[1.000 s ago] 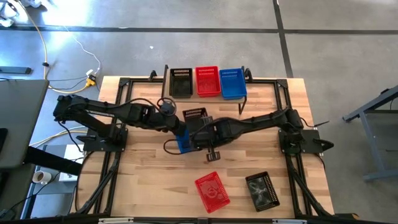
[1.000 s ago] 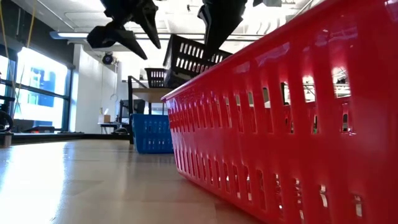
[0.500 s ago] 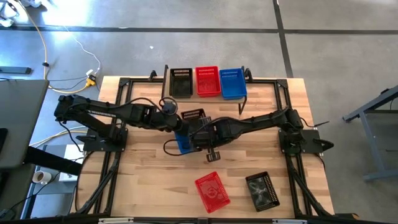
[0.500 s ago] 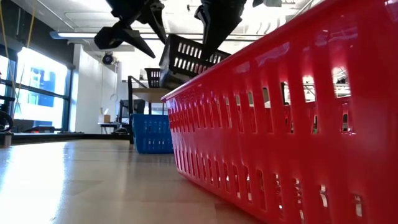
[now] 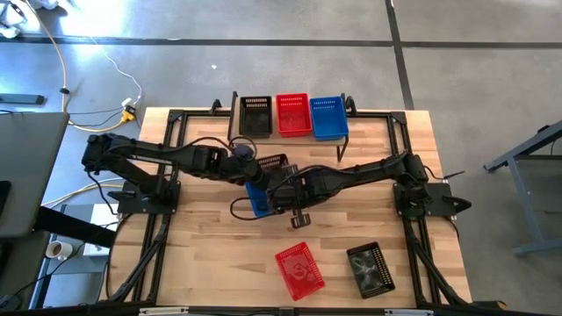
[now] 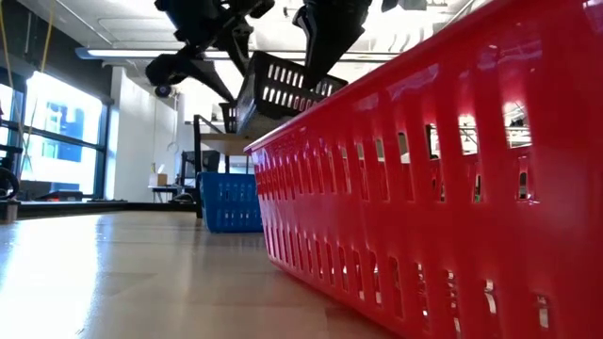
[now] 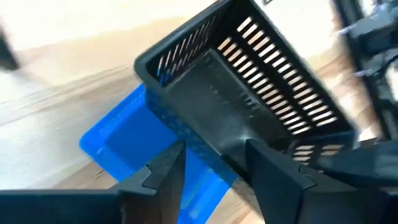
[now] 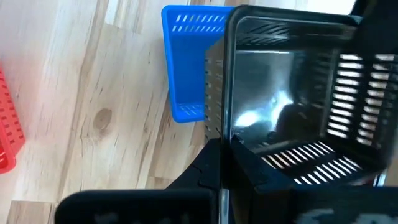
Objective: Stack baskets on shelf by color
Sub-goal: Stack the top black bin on top of the black bin on the shelf
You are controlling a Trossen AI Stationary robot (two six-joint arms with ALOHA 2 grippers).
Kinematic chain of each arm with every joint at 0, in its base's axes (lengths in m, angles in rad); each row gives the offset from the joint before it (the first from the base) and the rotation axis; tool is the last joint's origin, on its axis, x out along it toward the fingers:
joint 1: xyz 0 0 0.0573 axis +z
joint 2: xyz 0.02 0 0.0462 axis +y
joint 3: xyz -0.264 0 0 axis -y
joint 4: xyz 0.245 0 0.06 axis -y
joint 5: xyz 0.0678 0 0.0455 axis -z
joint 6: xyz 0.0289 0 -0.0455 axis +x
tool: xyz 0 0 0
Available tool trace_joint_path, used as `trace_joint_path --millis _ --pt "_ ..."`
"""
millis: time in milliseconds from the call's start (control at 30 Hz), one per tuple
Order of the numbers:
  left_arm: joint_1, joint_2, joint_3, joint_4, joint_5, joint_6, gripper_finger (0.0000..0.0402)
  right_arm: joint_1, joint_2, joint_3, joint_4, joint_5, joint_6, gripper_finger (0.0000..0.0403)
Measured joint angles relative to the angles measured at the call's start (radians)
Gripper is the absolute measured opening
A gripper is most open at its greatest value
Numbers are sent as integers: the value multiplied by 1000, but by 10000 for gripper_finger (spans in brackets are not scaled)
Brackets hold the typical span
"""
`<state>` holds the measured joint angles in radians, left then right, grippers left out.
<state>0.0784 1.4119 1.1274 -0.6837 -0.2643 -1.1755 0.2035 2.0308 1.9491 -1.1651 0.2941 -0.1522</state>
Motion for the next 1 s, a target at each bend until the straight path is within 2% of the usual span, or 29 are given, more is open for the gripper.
trace_joint_path --millis 333,600,1000 --pt "0 5 -1 34 -1 26 69 0 0 0 3 7 16 0" --pt "1 5 -1 66 -13 60 15 1 0 0 22 6 17 0" --pt "0 4 0 64 -12 109 2 1 0 0 30 10 17 0"
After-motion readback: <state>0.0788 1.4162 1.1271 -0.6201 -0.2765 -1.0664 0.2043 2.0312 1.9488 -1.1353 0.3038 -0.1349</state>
